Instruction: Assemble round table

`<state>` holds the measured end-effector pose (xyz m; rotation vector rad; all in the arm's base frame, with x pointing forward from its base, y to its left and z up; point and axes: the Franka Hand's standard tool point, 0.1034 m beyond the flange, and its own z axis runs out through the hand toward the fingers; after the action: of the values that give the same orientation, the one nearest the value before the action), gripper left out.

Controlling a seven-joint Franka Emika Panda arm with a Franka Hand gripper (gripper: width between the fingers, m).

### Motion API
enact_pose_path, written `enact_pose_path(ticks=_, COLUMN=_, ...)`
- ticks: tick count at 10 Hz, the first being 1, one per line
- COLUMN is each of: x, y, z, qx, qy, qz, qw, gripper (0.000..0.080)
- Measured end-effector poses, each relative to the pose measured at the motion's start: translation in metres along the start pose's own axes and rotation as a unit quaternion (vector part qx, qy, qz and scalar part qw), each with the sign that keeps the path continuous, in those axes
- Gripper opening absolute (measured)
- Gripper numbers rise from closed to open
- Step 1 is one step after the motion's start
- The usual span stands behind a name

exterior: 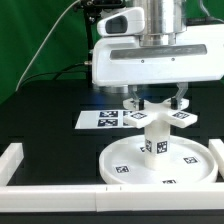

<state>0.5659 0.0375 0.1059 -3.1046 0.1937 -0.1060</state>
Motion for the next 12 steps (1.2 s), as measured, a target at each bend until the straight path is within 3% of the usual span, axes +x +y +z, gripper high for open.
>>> enact_pose_path(ticks=2, x=-0.0006, y=-0.0011, z=0.0001, qx=-0.002, qy=-0.001, qz=0.133, qw=0.991, gripper=0.0425)
enact_pose_path(ticks=4, x=-0.0016, y=-0.0007, z=0.0009, qx=-0.002, qy=-0.001, qz=0.253, qw=0.968, gripper=0.0425)
enact_pose_path(ticks=9, x=-0.002, y=-0.0009, z=0.0009, qx=0.0, qy=-0.002, qz=0.381, qw=0.925, gripper=0.0426)
enact_pose_path(ticks=12, x=-0.0025, y=-0.0016, z=0.0009, qx=0.015, qy=-0.009, qz=0.566, qw=0.824, gripper=0.0426)
